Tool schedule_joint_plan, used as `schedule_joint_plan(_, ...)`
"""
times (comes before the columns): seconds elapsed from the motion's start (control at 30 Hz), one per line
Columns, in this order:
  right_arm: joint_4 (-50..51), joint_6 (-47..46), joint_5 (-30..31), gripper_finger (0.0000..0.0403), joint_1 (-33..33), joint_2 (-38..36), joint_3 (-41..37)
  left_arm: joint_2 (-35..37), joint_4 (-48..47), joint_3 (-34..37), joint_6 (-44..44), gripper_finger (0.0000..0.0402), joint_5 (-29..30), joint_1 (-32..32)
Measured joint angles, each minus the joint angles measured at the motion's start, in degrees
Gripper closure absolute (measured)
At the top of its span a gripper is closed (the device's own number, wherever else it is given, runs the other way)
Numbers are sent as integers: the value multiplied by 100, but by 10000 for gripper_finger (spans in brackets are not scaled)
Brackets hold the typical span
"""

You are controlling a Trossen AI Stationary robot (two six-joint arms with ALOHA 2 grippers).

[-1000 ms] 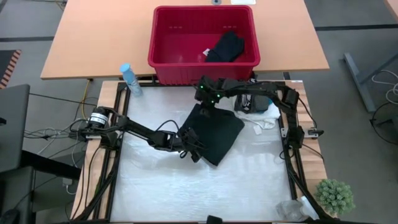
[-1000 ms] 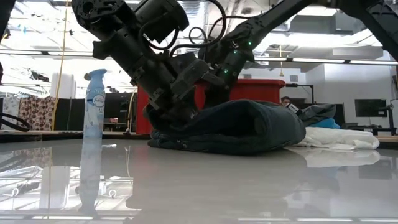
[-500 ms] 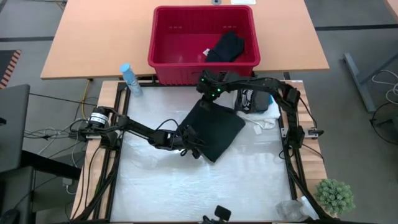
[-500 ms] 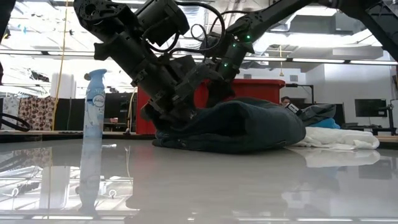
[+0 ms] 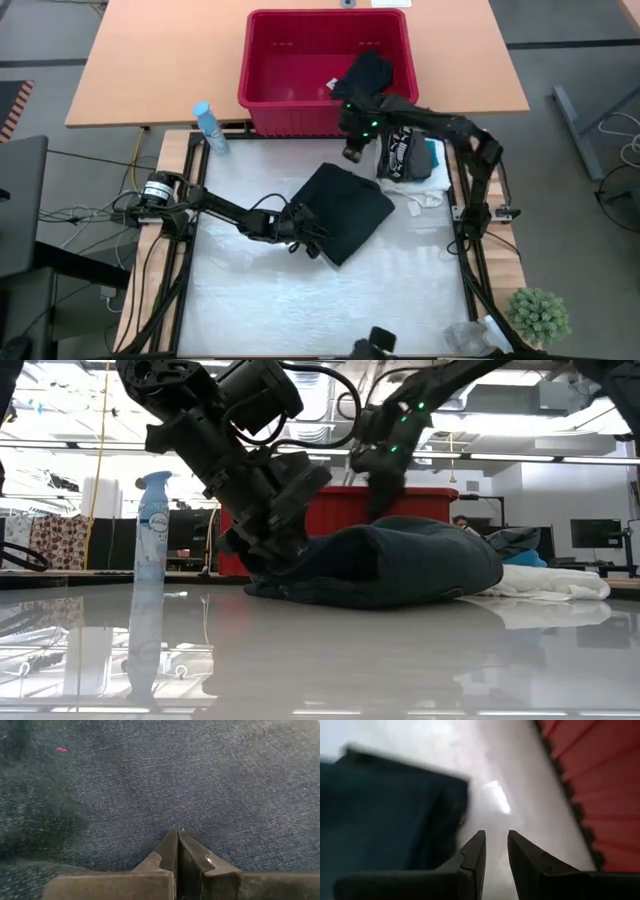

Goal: Fold laundry
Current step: Fold the blue pants

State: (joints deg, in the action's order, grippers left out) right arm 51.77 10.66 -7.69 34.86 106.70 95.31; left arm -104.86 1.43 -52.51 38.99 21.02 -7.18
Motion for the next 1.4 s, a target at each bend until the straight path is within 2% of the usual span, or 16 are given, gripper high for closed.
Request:
schedule_joint_plan(0.13,937,384,-778,295,172,-399,-9,7,-262,-7,-349,401,4,31)
schedule_joint_plan(0.23,1499,656,-862,295,183,-672,-116,11,-514,-7,-636,401,5,73)
schedule_joint_plan(0.33,1445,674,-1053,295,111,-989,-671,7,-633,-18,-1327,401,39,81)
schedule_joint_plan(0.5,620,480,-1322,294,-161,-1826,-1980,-7,-1355,-343,-2478,402,212,82)
schedule_joint_plan(0.73,-1903,-340,-1414,294,-879,-2823,-3465,-52,-2340,-1285,-3480,401,958,91)
schedule_joint_plan(0.9,-2721,-606,-1343,294,-1178,-2850,-3939,-39,-3062,-2167,-3649,402,1338,109)
schedule_joint_plan(1.07,-2759,-617,-822,294,-1117,-2452,-4305,-1,-3698,-2702,-3525,401,1419,120)
schedule_joint_plan(1.17,-2815,-512,-776,294,-995,-2139,-4428,11,-3345,-2874,-3057,401,1529,114)
schedule_joint_plan(1.4,-2989,-468,-831,294,-957,-1684,-4428,-306,-986,-2677,-2205,402,1261,86)
